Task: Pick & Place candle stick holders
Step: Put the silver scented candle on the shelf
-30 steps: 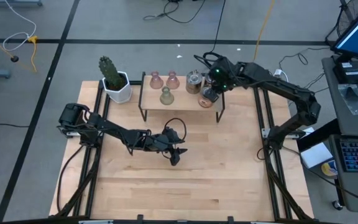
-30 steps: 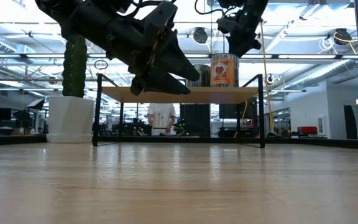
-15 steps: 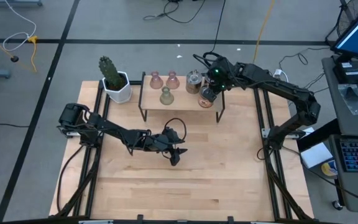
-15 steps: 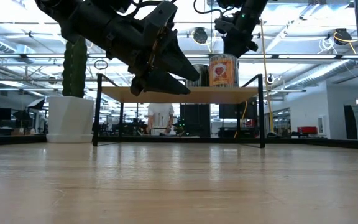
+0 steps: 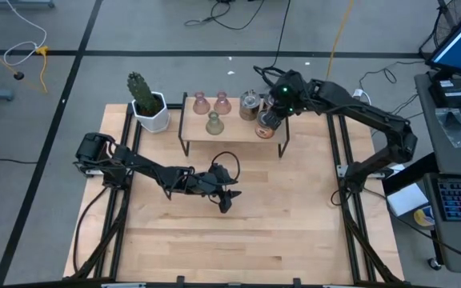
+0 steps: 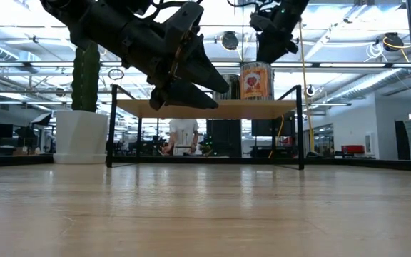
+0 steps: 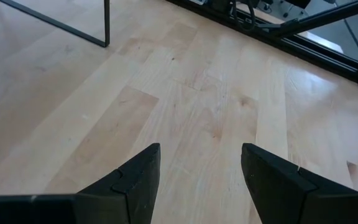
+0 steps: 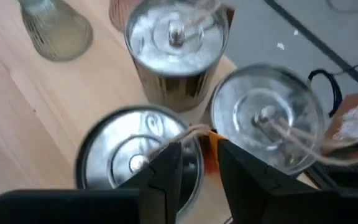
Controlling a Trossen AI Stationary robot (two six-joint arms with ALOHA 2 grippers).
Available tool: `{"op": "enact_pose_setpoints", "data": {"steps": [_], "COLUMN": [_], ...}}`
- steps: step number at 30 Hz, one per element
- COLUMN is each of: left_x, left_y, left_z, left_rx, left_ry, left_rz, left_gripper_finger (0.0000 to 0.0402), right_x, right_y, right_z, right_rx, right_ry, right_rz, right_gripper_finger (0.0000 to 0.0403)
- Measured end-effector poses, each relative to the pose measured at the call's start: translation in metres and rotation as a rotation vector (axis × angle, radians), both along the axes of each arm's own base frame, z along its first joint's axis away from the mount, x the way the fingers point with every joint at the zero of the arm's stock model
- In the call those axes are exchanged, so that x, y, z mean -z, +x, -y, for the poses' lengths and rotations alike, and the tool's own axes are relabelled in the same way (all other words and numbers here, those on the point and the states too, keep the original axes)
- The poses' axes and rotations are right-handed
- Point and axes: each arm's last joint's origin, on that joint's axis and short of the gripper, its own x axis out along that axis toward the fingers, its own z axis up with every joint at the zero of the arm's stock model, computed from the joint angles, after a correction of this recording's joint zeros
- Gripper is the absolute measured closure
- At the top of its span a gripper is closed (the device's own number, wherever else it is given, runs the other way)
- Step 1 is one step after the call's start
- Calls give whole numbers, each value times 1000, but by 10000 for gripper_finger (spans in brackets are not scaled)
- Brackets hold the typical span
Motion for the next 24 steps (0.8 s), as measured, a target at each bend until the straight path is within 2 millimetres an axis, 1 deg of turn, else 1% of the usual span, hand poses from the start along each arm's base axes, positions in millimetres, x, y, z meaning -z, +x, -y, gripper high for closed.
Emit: {"op": "enact_pose_setpoints", "data": {"steps": [4,8,12,15,16,20,24], "left_x": [0,0,0,-1,-1,-1,-2], "left_y": [0,0,0,0,0,0,1], "left_z": [0,0,0,0,0,0,0], "left_rx": [-10,-12,-13,-14,-14,-15,-14], "left_ry": [-18,-20,-22,-22,-22,-22,-25], "left_rz": [2,7,9,11,11,13,29], "left_gripper_finger": [179,179,179,179,179,179,179], "right_x": [-5,-5,-6,-8,-9,-9,0], "right_y": [-5,-1,5,10,11,12,21], "right_z": [-4,-11,-21,-25,-26,-25,-23], "right_rx": [-7,-43,-113,-160,-169,-168,-178], "right_ry": [-5,-13,-43,-78,-87,-91,-74], "right_rz": [12,9,3,17,23,34,10], "right_gripper_finger": [310,327,362,393,398,395,402]}}
